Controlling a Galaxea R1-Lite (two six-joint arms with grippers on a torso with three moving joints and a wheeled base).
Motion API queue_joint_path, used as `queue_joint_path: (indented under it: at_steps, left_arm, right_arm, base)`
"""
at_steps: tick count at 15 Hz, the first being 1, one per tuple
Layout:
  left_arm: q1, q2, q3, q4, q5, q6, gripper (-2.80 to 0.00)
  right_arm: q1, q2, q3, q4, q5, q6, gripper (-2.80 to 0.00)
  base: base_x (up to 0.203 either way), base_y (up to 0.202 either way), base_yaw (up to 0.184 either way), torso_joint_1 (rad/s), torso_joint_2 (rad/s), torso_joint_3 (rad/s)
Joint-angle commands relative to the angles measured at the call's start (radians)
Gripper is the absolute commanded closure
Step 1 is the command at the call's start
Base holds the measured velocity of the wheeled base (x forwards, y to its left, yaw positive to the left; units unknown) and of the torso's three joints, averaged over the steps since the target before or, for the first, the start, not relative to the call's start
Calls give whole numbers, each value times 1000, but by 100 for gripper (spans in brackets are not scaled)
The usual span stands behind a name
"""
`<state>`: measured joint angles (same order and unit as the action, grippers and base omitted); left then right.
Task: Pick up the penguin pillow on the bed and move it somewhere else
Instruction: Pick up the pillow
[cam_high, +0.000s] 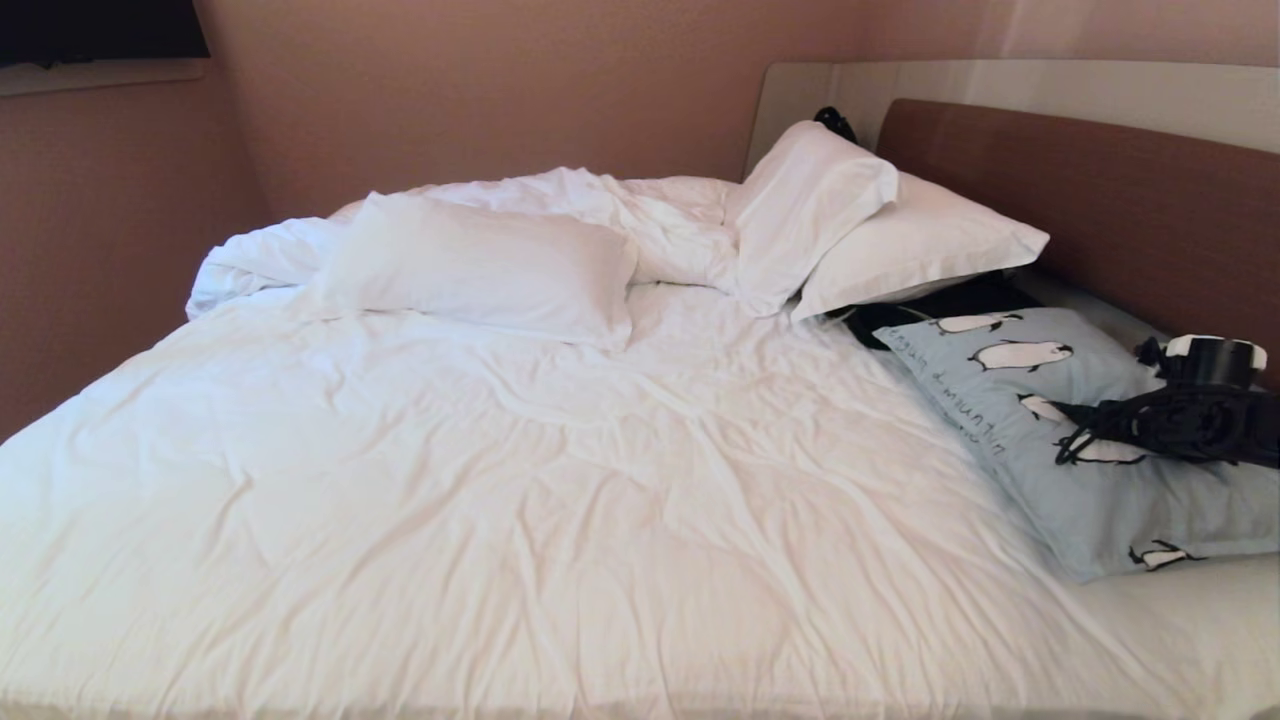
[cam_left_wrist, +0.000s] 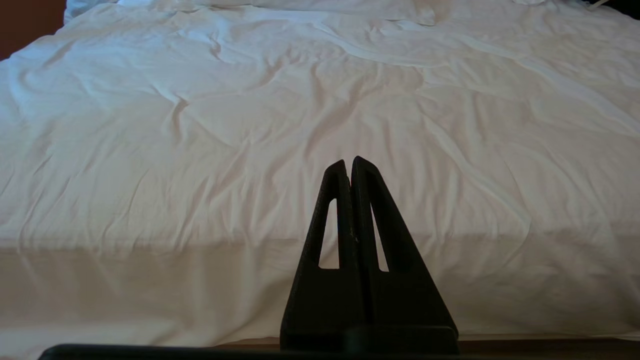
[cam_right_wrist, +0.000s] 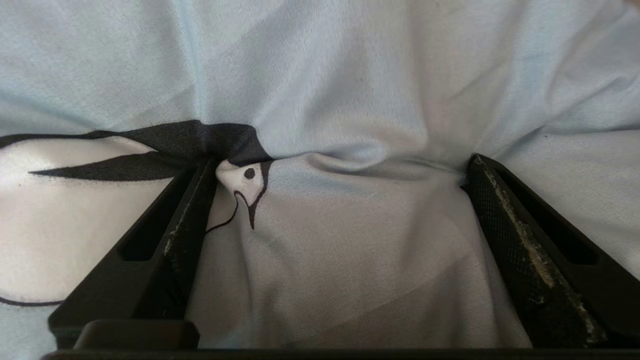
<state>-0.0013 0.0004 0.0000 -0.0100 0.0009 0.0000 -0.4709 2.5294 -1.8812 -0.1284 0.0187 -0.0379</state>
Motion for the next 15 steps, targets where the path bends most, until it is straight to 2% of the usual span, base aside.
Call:
queue_joint_path:
  at_steps: [1,12,13,15]
  left_arm:
    - [0,0,0,-1,1,0,0]
    - [0,0,0,0,1,1,0]
    - [0,0,0,-1,1,2,0]
    - [0,0,0,-1,1,0,0]
  right_arm:
    - [0,14,-2,19,3,0,-280]
    - [1,25,-39,154,7,-25,-280]
    - [0,25,-39,153,9,-23,0]
    - [0,18,-39,154,9,-19,0]
  base:
    - [0,0,0,0,0,0]
    - [0,0,0,0,0,0]
    - [0,0,0,0,0,0]
    - [0,0,0,0,0,0]
